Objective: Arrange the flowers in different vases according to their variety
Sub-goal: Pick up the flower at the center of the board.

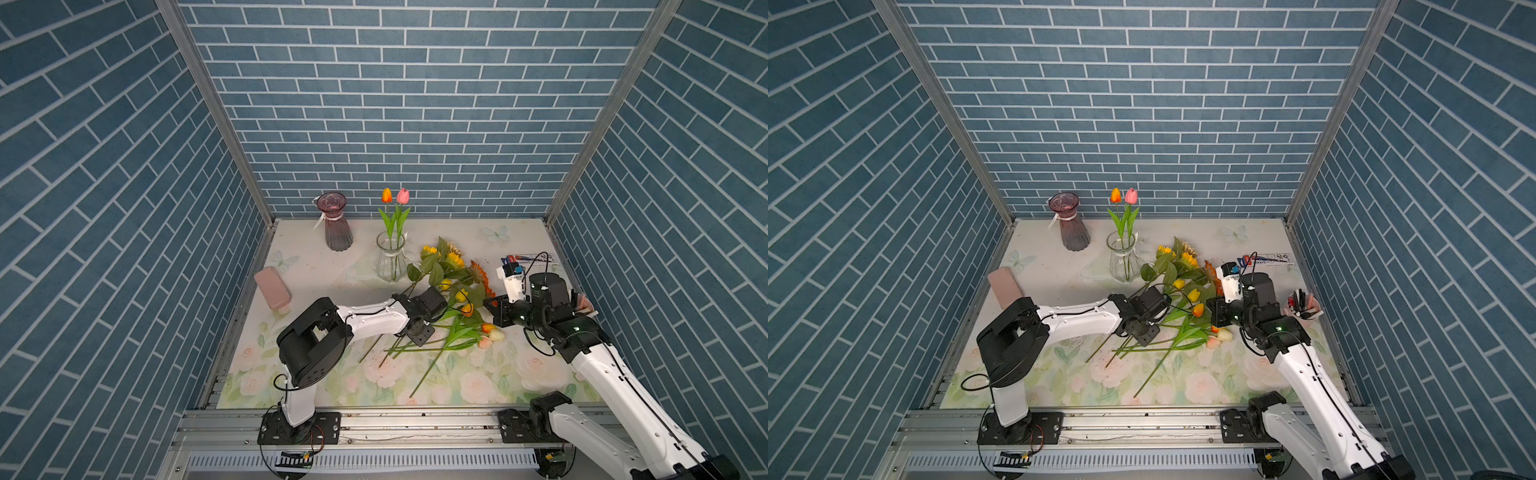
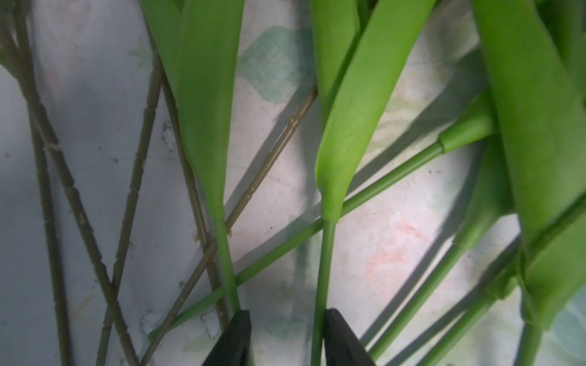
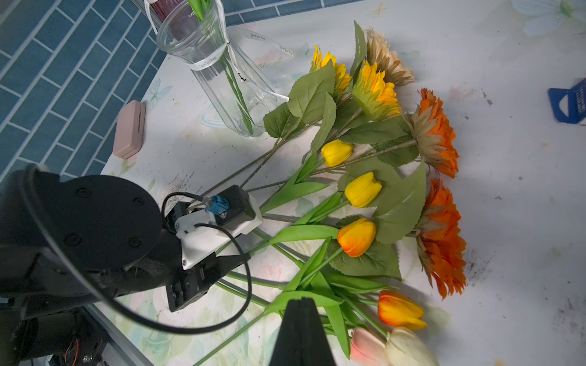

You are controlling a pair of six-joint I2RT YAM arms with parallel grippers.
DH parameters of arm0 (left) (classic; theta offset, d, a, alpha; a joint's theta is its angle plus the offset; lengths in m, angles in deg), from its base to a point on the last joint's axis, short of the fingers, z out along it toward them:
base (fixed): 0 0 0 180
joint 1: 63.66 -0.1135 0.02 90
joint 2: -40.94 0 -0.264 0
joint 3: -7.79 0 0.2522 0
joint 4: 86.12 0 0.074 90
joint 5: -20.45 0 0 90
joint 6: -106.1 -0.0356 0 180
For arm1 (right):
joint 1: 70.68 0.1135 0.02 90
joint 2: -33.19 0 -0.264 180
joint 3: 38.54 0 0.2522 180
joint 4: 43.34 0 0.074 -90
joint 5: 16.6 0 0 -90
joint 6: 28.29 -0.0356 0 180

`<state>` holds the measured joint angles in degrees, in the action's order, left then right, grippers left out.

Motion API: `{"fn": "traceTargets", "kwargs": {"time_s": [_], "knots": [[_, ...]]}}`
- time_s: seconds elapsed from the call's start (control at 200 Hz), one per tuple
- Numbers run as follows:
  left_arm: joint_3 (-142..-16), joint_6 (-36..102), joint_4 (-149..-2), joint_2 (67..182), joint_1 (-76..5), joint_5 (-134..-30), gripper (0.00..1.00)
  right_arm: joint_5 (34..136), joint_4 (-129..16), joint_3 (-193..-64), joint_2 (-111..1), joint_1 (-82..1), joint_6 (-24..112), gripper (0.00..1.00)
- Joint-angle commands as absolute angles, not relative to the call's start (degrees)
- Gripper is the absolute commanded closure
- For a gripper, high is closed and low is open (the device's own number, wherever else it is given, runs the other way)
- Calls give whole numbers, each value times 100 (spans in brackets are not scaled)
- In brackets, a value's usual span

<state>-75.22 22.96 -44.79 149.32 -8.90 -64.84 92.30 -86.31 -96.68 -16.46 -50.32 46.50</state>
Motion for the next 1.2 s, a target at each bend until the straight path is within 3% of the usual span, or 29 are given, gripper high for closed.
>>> {"fn": "traceTargets", "kwargs": {"time_s": [0.0, 0.16, 0.21, 0.255, 0.55, 1.055, 1.195], "knots": [[-7637, 2313, -4364, 15095, -798, -6512, 59, 9256, -8680, -9607, -1649, -5003, 4593, 100], [-7623, 2296, -4345, 15172, -718, -6549, 67, 9247, -8655, -9589, -1669, -5003, 4615, 100], [-7628, 2287, -4353, 15218, -723, -6566, 79, 9247, -8629, -9580, -1683, -5003, 4614, 100], [-7636, 2287, -4353, 15273, -720, -6568, 100, 9256, -8615, -9567, -1693, -5003, 4607, 100], [-7692, 2314, -4399, 15139, -672, -6287, 100, 9239, -8615, -9562, -1641, -5003, 4611, 100], [-7985, 1869, -4491, 12992, -660, -4725, 100, 8405, -8226, -9589, -1026, -4999, 4429, 100], [-7839, 1466, -5330, 12338, -897, -3972, 100, 8126, -7988, -9477, -912, -5003, 4361, 100]]}}
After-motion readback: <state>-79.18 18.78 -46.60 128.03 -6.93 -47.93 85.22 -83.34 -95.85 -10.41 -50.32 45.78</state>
